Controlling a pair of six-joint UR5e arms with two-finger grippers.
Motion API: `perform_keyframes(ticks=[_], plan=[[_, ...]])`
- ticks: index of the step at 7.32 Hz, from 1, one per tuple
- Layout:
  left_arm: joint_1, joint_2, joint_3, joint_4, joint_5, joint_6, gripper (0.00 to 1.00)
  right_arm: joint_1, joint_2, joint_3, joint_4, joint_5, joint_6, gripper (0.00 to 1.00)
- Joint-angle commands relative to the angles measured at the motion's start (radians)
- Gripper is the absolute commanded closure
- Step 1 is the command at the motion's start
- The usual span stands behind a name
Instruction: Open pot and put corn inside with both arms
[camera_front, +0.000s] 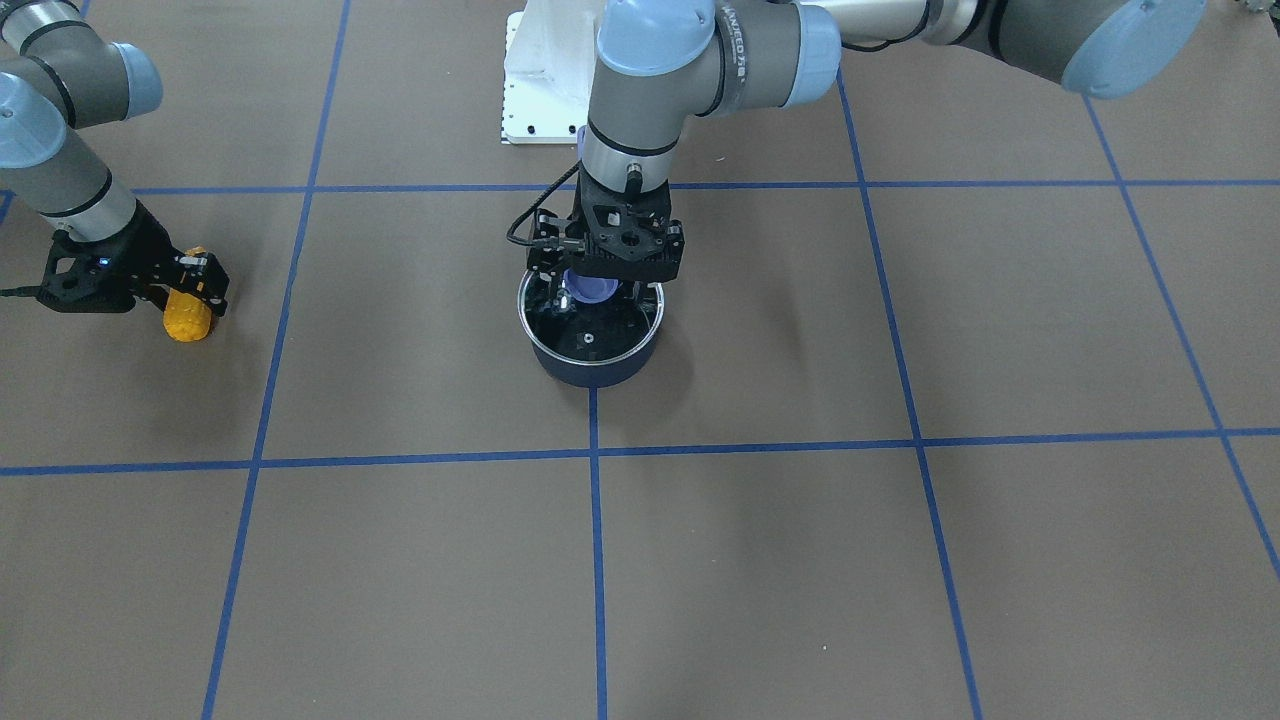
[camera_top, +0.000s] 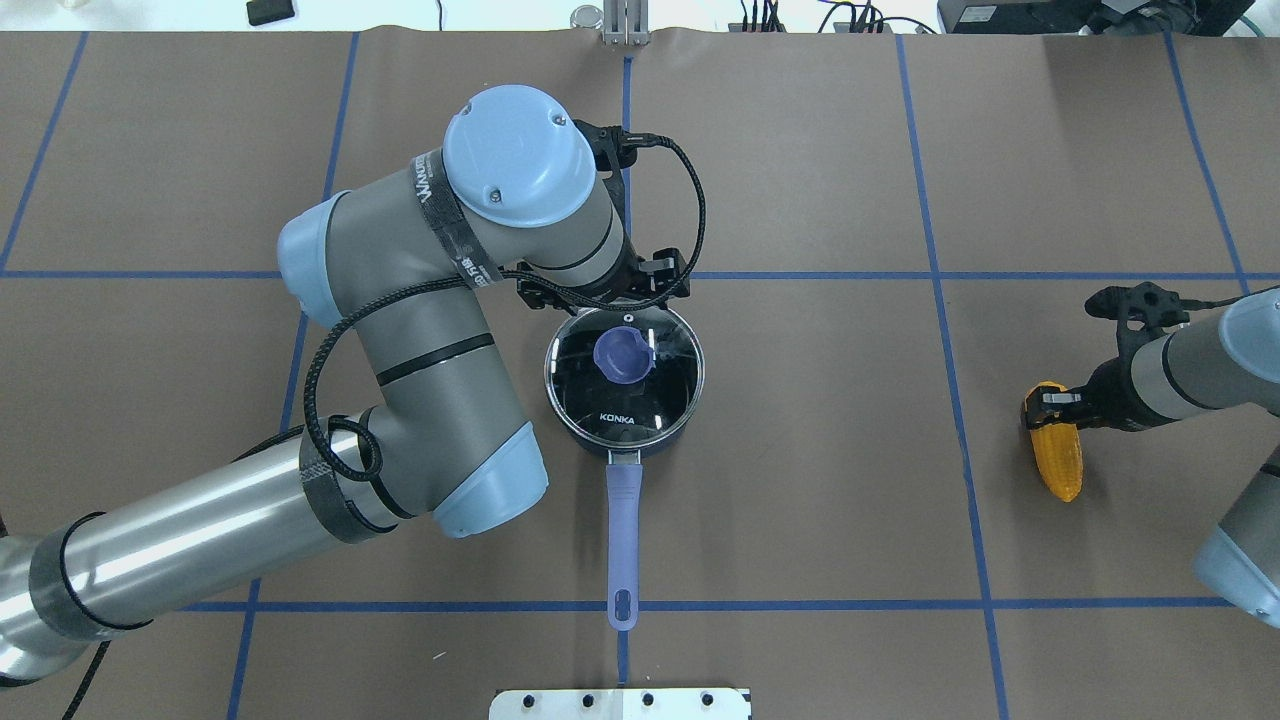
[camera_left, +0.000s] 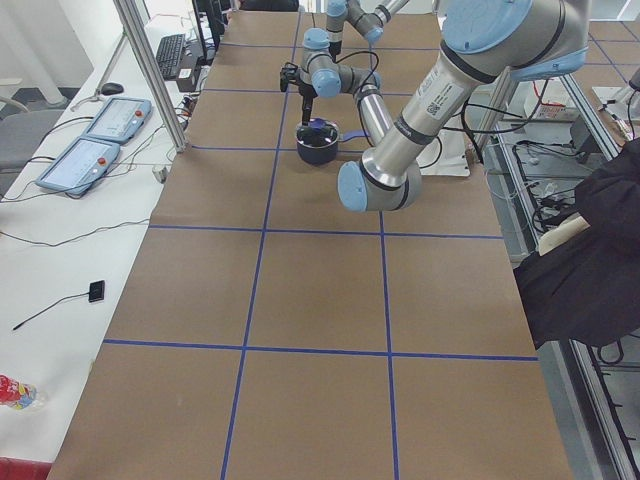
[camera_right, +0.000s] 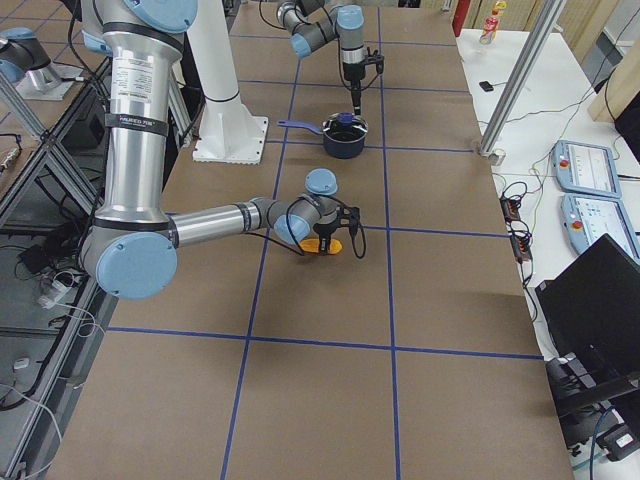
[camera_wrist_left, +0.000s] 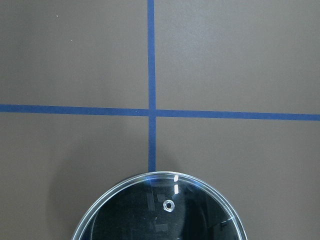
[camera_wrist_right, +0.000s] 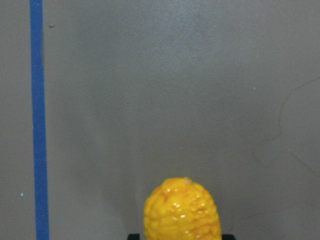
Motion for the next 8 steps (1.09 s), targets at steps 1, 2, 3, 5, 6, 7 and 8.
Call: perform_keyframes(ticks=[1, 2, 3, 5, 6, 7, 8], plan=[[0.0, 0.002, -0.001, 0.001, 0.0, 0.0, 0.05, 0.002, 0.002, 0.004, -0.001, 0.012, -0.007, 0.64], [0.0, 0.008, 0.001, 0.001, 0.0, 0.0, 0.05, 0.022, 0.002, 0.004, -0.001, 0.031, -0.007, 0.64], [0.006, 0.015, 0.001, 0.001, 0.0, 0.0, 0.05, 0.059, 0.016, 0.004, -0.002, 0.072, -0.009, 0.63], [0.055, 0.015, 0.01, 0.003, 0.058, -0.002, 0.05, 0.134, 0.036, 0.008, -0.004, 0.155, -0.007, 0.63], [0.078, 0.017, 0.013, 0.001, 0.069, -0.002, 0.05, 0.145, 0.039, 0.008, -0.004, 0.166, -0.009, 0.63], [0.081, 0.017, 0.016, 0.001, 0.071, -0.002, 0.07, 0.146, 0.04, 0.006, -0.004, 0.166, -0.009, 0.63], [0.081, 0.017, 0.017, 0.001, 0.069, 0.0, 0.08, 0.146, 0.045, 0.003, -0.004, 0.166, -0.009, 0.63]])
